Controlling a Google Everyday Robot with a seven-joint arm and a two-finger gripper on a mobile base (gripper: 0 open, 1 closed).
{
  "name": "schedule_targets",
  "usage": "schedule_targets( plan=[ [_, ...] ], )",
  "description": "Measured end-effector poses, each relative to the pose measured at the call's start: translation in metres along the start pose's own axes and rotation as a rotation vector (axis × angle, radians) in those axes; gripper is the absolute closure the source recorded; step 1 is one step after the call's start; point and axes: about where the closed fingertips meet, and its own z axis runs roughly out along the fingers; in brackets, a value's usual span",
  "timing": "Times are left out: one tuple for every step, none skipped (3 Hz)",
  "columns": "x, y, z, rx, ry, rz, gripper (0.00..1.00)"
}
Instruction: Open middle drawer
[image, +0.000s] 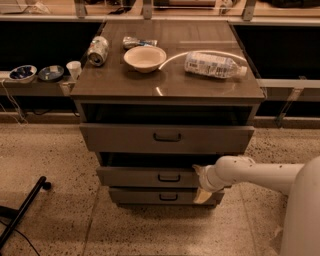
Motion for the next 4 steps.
schedule_targets(
  plan=[
    [-0.002, 0.014, -0.005, -0.023, -0.012, -0.007, 0.25],
    [-0.001, 0.040, -0.007, -0.073, -0.021, -0.008, 0.24],
    [-0.004, 0.067, -0.014, -0.116, -0.031, -0.010, 0.24],
    [-0.006, 0.083, -0.022, -0.143, -0.033, -0.011, 0.23]
  ],
)
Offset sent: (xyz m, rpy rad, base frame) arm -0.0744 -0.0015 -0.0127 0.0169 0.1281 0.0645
